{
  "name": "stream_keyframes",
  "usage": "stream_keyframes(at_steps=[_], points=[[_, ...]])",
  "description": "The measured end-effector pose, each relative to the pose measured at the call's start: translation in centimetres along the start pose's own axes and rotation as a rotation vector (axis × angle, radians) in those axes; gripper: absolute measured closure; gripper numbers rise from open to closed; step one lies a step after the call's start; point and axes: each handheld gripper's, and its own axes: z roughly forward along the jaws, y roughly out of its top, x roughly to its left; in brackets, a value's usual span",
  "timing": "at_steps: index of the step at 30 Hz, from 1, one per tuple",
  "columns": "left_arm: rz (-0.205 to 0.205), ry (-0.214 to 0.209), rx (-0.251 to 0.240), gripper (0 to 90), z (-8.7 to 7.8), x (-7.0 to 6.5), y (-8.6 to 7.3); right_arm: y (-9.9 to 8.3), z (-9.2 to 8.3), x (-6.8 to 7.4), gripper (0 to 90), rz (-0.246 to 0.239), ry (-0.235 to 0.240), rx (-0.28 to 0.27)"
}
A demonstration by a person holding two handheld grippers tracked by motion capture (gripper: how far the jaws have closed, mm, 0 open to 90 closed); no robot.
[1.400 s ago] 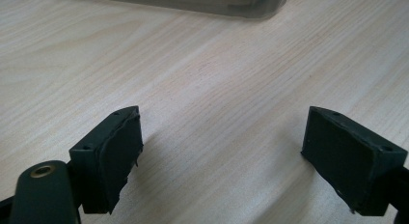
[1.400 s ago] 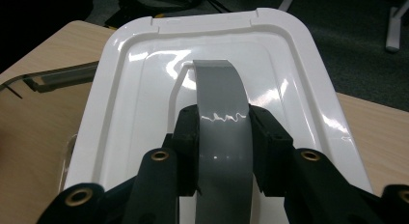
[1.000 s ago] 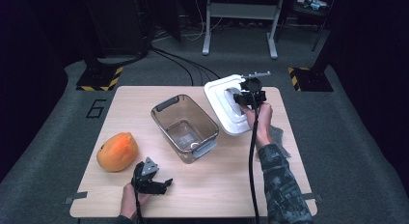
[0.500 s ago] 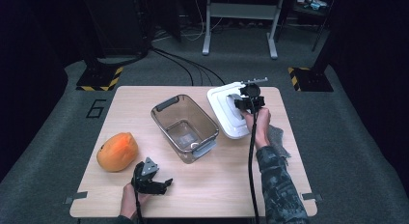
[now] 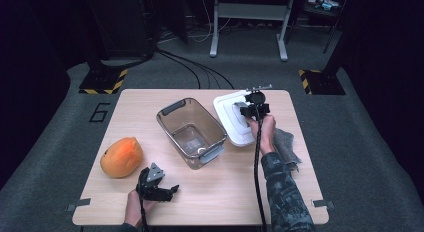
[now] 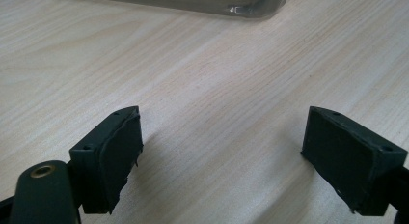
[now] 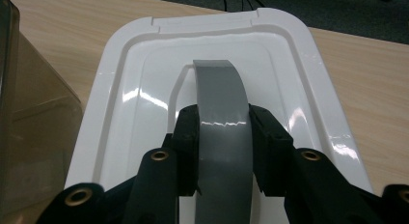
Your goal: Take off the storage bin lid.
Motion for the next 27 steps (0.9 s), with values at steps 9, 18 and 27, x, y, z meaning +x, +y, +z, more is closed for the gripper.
stream_keyframes(at_steps=[9,18,27], points=[[0.002,-0.003,-0.002,13.9,0.0,0.0,0.0,-0.3,1.6,0.6,66.5,0.025,0.007,0.018],[0.001,-0.005,-0.001,13.9,0.0,0.0,0.0,-1.1,3.1,0.5,66.4,0.062,0.008,0.015],[0.003,-0.005,-0.001,13.8,0.0,0.0,0.0,-2.1,4.7,1.0,66.4,0.088,0.014,0.019]])
